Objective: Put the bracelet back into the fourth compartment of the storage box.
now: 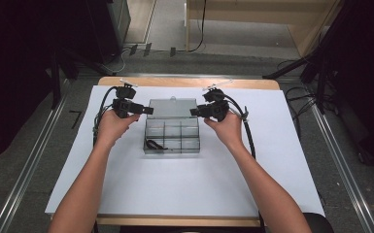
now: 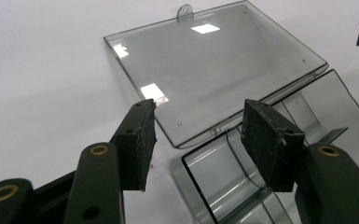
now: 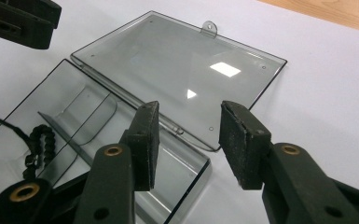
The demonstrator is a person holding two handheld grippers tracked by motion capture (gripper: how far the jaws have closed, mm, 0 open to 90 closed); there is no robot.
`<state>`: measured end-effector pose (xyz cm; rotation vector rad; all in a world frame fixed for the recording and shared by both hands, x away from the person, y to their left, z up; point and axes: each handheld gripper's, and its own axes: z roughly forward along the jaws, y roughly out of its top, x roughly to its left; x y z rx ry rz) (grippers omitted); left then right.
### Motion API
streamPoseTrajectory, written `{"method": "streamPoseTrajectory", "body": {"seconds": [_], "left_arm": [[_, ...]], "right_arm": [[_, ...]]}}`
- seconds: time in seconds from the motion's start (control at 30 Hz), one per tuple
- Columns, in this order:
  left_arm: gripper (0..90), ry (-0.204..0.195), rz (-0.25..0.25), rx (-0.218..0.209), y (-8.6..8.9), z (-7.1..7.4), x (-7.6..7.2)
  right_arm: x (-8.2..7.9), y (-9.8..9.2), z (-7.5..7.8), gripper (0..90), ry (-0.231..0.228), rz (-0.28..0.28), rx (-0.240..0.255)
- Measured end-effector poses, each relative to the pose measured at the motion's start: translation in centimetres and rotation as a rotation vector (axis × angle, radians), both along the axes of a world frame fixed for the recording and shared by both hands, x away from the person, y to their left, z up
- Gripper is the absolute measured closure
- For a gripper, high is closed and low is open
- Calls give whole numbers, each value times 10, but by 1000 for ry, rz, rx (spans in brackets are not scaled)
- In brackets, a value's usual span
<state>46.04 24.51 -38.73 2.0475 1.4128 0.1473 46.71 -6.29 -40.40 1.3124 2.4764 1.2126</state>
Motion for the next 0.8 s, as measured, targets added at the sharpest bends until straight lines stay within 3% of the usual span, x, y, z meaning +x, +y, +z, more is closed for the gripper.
{"method": "streamPoseTrajectory", "body": {"seconds": [0.33, 0.8], "left_arm": [[467, 18, 15, 36, -2, -6, 12], [470, 45, 48, 36, -6, -18, 21]], "right_arm": [[13, 6, -11, 591, 22, -46, 1], [21, 10, -27, 592, 55, -122, -2]]}}
